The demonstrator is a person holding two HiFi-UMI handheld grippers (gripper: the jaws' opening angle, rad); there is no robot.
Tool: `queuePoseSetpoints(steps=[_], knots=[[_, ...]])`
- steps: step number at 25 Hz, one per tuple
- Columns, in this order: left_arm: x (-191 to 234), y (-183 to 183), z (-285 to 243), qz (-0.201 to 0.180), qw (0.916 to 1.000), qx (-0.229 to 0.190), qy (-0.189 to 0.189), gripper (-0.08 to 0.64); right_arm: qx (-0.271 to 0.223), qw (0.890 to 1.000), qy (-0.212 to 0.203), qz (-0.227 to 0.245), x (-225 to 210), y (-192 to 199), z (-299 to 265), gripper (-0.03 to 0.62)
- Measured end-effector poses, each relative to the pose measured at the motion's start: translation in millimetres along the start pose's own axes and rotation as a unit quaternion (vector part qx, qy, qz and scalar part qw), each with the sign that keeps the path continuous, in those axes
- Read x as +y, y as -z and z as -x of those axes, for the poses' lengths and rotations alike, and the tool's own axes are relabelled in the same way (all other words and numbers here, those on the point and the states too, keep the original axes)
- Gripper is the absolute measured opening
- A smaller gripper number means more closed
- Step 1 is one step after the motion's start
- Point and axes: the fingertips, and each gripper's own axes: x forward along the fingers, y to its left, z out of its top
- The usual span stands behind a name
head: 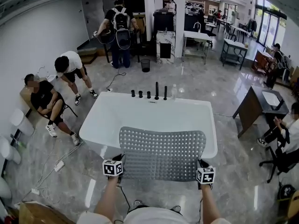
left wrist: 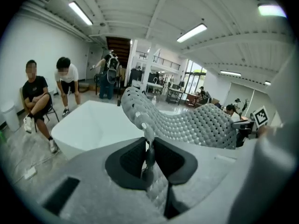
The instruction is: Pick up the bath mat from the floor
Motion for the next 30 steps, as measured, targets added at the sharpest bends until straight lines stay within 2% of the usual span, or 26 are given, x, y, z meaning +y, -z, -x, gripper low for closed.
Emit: queuePoseSetpoints(steps=[3,6,10,14,21,26,30], knots=[[-3.9,-66.6,19.4,-0.024,0.9974,-0.067,0.003,0.058,-0.067,0.998,0.004,0.004,-3.0,-64.2,16.3,0.048],[-11.4,-133.8,43.9,-0.039,0.9902,-0.134,0.003,0.058,-0.133,0.991,0.009,0.007,-12.2,-126.7,39.7,0.048],[-16.0,-195.2,83.8,-0.052,0.9779,-0.202,0.005,0.057,-0.198,0.980,0.013,0.016,-13.5,-189.8,76.5,0.048],[-26.2,-245.4,121.7,-0.070,0.9608,-0.268,0.003,0.057,-0.259,0.965,0.015,0.023,-16.6,-242.6,111.3,0.048],[-31.3,-296.8,184.5,-0.081,0.9338,-0.348,-0.003,0.057,-0.328,0.944,0.022,0.032,-17.0,-294.7,165.7,0.048],[-32.7,-314.7,216.0,-0.085,0.9153,-0.393,-0.013,0.057,-0.357,0.933,0.026,0.043,-16.2,-308.1,194.1,0.048],[-39.5,-325.9,232.8,-0.086,0.9045,-0.418,-0.017,0.057,-0.375,0.925,0.031,0.057,-16.9,-314.8,215.2,0.048]])
